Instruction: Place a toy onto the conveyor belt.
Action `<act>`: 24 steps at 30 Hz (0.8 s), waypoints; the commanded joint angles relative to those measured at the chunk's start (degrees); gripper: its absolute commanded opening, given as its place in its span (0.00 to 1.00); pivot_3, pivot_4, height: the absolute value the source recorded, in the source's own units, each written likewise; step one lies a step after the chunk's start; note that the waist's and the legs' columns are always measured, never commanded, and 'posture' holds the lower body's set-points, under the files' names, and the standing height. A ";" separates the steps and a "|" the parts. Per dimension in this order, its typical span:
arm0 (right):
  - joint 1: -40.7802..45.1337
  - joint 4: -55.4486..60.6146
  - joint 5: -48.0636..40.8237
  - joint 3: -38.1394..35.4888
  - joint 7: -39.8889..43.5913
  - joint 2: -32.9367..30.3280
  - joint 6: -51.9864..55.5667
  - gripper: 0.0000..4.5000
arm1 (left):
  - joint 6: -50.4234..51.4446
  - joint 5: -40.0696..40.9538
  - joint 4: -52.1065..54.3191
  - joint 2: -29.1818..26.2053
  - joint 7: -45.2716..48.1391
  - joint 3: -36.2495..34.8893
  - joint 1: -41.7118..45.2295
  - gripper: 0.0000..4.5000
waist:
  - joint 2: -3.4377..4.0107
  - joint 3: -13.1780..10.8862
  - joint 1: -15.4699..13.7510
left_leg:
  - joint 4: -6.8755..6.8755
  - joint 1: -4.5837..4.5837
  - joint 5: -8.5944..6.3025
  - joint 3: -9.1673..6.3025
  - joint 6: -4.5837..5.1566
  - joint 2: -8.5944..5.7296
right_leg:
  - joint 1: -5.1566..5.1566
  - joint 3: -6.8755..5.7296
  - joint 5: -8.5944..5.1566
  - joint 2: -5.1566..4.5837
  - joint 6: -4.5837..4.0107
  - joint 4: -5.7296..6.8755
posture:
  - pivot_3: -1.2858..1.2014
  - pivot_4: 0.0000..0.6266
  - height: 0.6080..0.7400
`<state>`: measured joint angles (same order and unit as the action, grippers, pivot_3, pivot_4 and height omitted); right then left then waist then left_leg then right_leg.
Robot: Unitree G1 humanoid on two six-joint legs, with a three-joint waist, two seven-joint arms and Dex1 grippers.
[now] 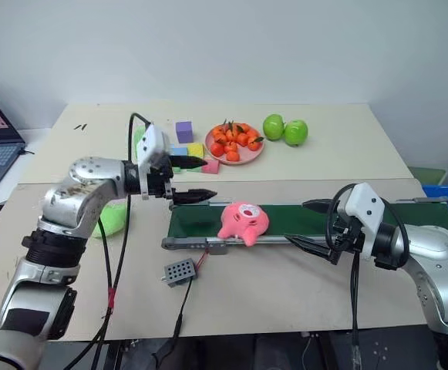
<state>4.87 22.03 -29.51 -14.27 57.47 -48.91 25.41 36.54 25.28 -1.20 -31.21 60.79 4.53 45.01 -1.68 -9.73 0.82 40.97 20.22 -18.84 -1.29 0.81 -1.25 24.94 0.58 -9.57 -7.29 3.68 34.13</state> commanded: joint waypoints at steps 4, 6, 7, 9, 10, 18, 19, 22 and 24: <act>0.86 0.82 -1.06 -1.92 1.40 -2.06 -0.52 1.00 | 9.07 12.05 9.64 -8.58 9.01 -5.67 -3.98 0.99 | 0.03 0.00 0.49 | -0.03 0.00 0.00 -0.04 0.00 0.03 | 0.07 0.04 0.00 0.01 0.00 0.04 | 0.52 0.24 0.99; 1.21 0.58 -1.28 -2.20 1.72 -2.57 -0.35 1.00 | 8.04 10.89 9.74 -10.07 7.44 -6.09 -5.15 0.99 | 0.03 0.00 0.22 | -0.05 -0.03 0.00 -0.10 0.00 0.04 | 0.07 0.08 0.00 0.02 0.00 0.03 | 0.52 0.24 0.99; 1.36 0.45 -1.38 -2.29 1.88 -2.80 -0.29 1.00 | 7.45 10.12 10.04 -10.91 7.15 -5.76 -5.78 0.99 | 0.03 0.00 0.05 | -0.02 -0.03 0.00 -0.09 -0.01 0.03 | 0.06 0.06 0.00 0.02 0.00 -0.03 | 0.52 0.24 0.99; 1.57 0.09 -1.39 -2.17 2.23 -3.15 -0.50 1.00 | 5.31 8.33 10.68 -11.91 6.65 -5.10 -7.31 0.99 | 0.03 0.00 -0.23 | 0.03 -0.03 0.01 -0.06 -0.01 0.02 | 0.01 0.05 0.00 0.02 0.00 -0.03 | 0.52 0.24 0.99; 1.63 -0.03 -1.41 -1.92 2.59 -3.31 -0.56 1.00 | 6.76 9.03 10.18 -12.29 6.76 -5.03 -7.32 0.99 | 0.03 0.00 -0.34 | 0.03 -0.04 0.01 -0.04 -0.01 0.01 | -0.02 0.04 0.00 0.02 0.00 -0.04 | 0.52 0.24 0.99; 2.92 -0.56 -1.56 -1.15 3.56 -3.93 -0.37 1.00 | 5.37 6.07 9.47 -11.31 1.69 -5.83 -10.66 0.99 | 0.02 -0.01 -0.23 | -0.02 0.01 0.00 0.00 0.00 0.01 | -0.01 0.01 0.00 0.02 0.00 -0.03 | 0.52 0.24 0.99; 3.15 -0.68 -1.55 -1.09 3.65 -3.97 -0.41 1.00 | 5.58 6.29 10.00 -11.15 1.21 -5.90 -11.03 0.99 | 0.02 -0.01 -0.18 | -0.01 0.02 0.00 0.00 0.00 0.01 | -0.01 0.01 0.00 0.02 0.00 -0.03 | 0.52 0.24 0.99; 4.41 -1.10 -1.55 -0.43 3.71 -3.84 -0.16 1.00 | 5.26 6.40 10.81 -10.74 -0.35 -6.36 -11.75 0.99 | 0.02 -0.01 -0.12 | -0.01 0.00 0.00 -0.01 0.00 0.02 | -0.01 0.01 0.00 0.02 0.00 -0.03 | 0.52 0.24 0.99; 5.30 -1.52 -1.41 0.23 3.89 -3.67 -0.20 1.00 | 5.01 6.42 10.91 -10.20 -1.79 -6.84 -11.80 0.99 | 0.02 -0.01 -0.13 | 0.00 -0.01 0.01 -0.02 -0.01 0.02 | -0.01 0.01 0.00 0.02 0.00 -0.04 | 0.52 0.24 0.99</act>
<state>8.87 20.10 -30.43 -13.75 61.17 -51.84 25.42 42.43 31.16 8.12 -41.69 60.29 -0.35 33.10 -1.66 -9.73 0.69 40.97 20.21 -18.83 -1.30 0.80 -1.24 24.93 0.59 -9.57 -7.28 3.68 34.08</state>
